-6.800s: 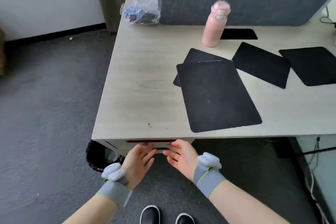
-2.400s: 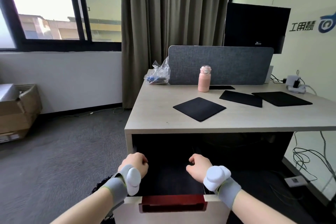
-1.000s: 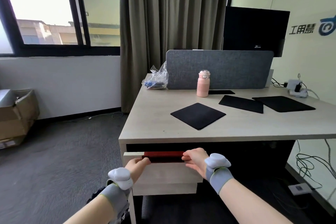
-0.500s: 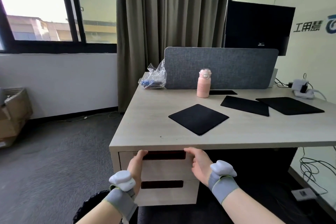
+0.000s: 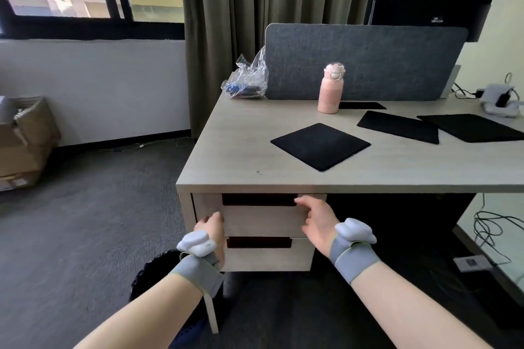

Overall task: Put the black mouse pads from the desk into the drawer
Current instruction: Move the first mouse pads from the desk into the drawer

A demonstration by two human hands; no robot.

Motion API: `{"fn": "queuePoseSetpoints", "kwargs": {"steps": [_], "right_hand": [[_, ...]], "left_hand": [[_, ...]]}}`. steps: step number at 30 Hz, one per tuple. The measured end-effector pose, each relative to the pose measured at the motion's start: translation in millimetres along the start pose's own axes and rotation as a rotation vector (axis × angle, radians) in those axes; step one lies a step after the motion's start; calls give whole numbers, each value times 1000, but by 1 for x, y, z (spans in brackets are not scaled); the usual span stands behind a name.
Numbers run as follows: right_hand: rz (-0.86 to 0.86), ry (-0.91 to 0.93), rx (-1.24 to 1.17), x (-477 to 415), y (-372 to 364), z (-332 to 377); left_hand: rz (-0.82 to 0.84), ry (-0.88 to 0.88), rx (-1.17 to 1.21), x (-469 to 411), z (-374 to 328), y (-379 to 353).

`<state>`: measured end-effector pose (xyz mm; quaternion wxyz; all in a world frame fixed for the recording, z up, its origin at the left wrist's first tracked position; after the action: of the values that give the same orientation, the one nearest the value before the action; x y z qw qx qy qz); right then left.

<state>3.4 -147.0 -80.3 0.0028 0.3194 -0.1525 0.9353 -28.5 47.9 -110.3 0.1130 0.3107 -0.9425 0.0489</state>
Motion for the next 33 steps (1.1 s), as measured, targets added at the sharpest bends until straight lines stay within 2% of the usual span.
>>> {"fn": "queuePoseSetpoints", "kwargs": {"steps": [8,14,19,22,27,33], "right_hand": [[-3,-348,8,-39,8,-76],[-20,-347,-271,-85,6,-87],[61,-364,-403,-86,0,-85],[78,-363,-363,-78,1,-92],[-39,-381,-248,-34,5,-119],[-24,-409,-167,34,19,-148]], "left_hand": [[156,314,176,-10,67,-9],[139,362,297,-29,88,-33],[177,335,361,-26,84,-38],[160,341,367,-21,85,-37],[157,407,271,20,88,-13],[178,487,285,87,78,24]]}}
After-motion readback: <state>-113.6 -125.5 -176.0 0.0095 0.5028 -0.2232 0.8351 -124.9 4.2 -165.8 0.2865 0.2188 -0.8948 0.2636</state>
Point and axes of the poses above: each hand's wrist, its own x-axis away from the middle knuckle, its own y-axis out of the back of the hand, z = x × y, the point moved 1 cm from there along -x, towards the middle knuckle, and after that the axes turned 12 degrees about -y, right-handed, at the moved point
